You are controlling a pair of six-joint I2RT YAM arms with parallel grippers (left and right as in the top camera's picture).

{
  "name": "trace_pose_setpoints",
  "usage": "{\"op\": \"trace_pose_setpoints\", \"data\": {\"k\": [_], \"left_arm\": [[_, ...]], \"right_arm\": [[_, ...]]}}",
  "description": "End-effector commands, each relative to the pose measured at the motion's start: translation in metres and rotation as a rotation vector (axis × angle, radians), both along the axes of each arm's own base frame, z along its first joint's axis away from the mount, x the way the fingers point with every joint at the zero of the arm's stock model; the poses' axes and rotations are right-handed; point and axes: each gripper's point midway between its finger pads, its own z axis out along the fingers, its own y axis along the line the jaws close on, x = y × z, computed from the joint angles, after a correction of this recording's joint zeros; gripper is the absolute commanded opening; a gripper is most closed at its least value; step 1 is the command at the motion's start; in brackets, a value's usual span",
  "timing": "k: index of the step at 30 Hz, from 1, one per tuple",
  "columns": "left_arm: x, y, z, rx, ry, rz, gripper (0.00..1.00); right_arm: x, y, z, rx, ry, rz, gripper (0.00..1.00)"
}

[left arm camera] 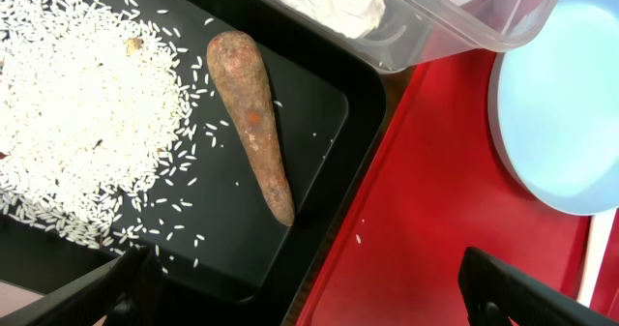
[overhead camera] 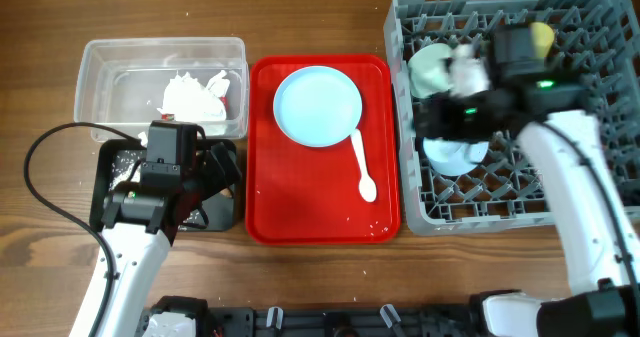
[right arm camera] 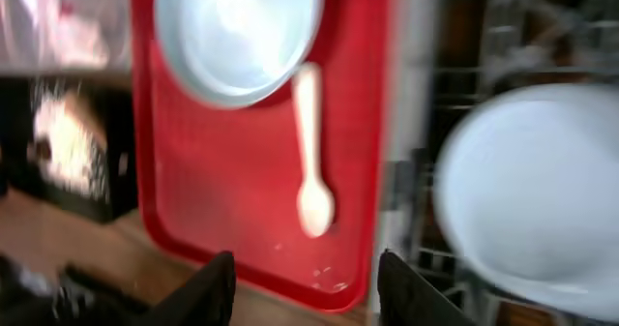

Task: Sort waste into correct bins and load items into the dishwasher rack
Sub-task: 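Move the right gripper back over the white spoon on the red tray, then lower the right gripper onto the white spoon to grasp it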

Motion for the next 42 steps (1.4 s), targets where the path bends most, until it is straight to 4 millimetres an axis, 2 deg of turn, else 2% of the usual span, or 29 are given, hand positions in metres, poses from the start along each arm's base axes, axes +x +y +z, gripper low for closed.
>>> {"op": "trace_pose_setpoints", "data": {"k": [1, 6, 9, 10, 14, 15, 21, 27, 32, 37, 42], "left_arm": [[0.001, 0.001, 0.0, -0.003, -0.001, 0.0, 1.0], [0.001, 0.001, 0.0, -0.003, -0.002, 0.0, 1.0], [0.001, 0.001, 0.0, -0.003, -0.001, 0.0, 1.0], [0.001, 0.001, 0.0, -0.003, -0.001, 0.0, 1.0], [0.001, 0.001, 0.0, -0.003, -0.001, 0.0, 1.0], [0.001, 0.001, 0.0, -0.003, -0.001, 0.0, 1.0], [0.001, 0.001, 0.0, -0.003, -0.001, 0.001, 1.0], [0.001, 0.001, 0.0, -0.003, -0.002, 0.001, 1.0], [0.001, 0.001, 0.0, -0.003, -0.002, 0.0, 1.0], [0.001, 0.001, 0.0, -0.004, -0.002, 0.001, 1.0], [0.001, 0.001, 0.0, -0.003, -0.002, 0.0, 1.0]], "right_arm": [[-0.009, 0.03, 0.004, -0.101, -0.051, 0.049, 0.48], [-0.023, 0.064, 0.002, -0.165, -0.079, 0.063, 0.46], [-0.028, 0.079, 0.003, -0.187, -0.107, 0.058, 0.38], [-0.029, 0.082, 0.003, -0.197, -0.115, 0.053, 0.34], [-0.032, 0.098, -0.009, -0.175, -0.123, 0.01, 0.05], [-0.032, 0.101, -0.014, -0.17, -0.125, 0.01, 0.04], [-0.043, 0.094, -0.056, -0.201, -0.074, 0.01, 0.04], [-0.043, 0.093, -0.081, -0.209, -0.098, 0.046, 0.04], [-0.046, 0.082, -0.118, -0.238, -0.116, 0.041, 0.04], [-0.048, 0.05, -0.158, -0.352, -0.132, -0.087, 0.04], [-0.049, 0.047, -0.164, -0.369, -0.13, -0.065, 0.06]]}}
